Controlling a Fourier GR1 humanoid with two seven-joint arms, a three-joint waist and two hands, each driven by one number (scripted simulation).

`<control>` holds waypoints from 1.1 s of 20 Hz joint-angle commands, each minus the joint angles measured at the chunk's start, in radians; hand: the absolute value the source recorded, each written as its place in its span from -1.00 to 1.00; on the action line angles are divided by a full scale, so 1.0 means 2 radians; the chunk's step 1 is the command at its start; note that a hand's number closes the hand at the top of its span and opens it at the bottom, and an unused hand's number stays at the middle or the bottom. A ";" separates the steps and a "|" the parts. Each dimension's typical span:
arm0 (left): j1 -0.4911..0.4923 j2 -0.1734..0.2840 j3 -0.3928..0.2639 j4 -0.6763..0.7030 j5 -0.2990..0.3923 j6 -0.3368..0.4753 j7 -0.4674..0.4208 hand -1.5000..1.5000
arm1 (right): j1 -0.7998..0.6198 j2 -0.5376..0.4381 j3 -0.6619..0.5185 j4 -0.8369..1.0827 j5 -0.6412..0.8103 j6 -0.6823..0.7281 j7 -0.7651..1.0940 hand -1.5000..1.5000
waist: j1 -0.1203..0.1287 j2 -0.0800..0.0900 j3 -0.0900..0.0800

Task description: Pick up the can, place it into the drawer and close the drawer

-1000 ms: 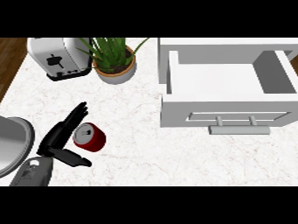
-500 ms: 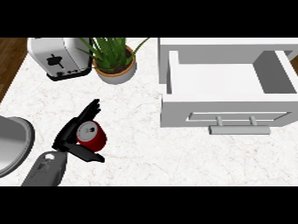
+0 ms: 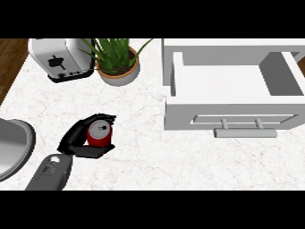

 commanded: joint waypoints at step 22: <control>0.024 -0.067 0.072 -0.215 0.097 0.181 0.159 1.00 | 0.056 0.013 0.042 -0.012 0.016 -0.019 -0.042 -1.00 | 0.001 -0.001 0.000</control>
